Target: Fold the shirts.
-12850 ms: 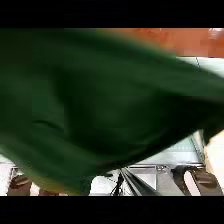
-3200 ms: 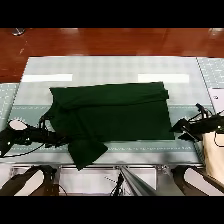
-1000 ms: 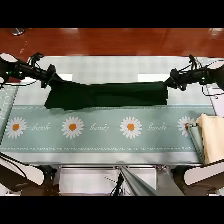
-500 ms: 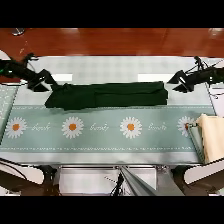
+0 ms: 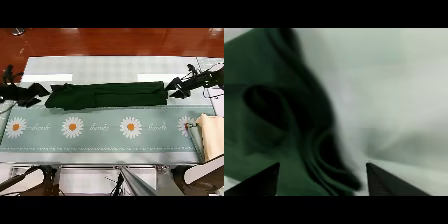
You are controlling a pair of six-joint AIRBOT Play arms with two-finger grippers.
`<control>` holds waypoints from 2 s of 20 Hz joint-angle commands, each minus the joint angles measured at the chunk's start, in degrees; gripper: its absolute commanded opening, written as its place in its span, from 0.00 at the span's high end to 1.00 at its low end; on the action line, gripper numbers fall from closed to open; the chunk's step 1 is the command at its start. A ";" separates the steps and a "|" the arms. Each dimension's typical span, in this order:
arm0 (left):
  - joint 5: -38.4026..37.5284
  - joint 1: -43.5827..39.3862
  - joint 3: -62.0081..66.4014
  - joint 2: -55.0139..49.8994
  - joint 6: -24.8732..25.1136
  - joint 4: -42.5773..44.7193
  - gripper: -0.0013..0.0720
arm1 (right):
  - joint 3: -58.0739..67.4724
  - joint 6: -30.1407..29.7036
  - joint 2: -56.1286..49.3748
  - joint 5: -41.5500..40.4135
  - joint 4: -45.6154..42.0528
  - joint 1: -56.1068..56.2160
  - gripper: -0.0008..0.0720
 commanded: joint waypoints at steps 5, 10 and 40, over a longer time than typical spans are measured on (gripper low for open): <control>3.76 -12.07 -5.33 2.75 6.51 -8.46 0.73 | 2.40 -3.67 -1.92 2.08 4.52 6.73 0.94; 3.87 -20.39 -1.92 2.58 7.78 -9.66 0.95 | 1.16 -3.85 11.34 5.95 -5.27 6.01 0.94; -20.68 -42.18 45.05 -35.45 -3.19 -20.02 0.95 | -23.28 3.28 61.94 3.98 3.19 7.34 0.94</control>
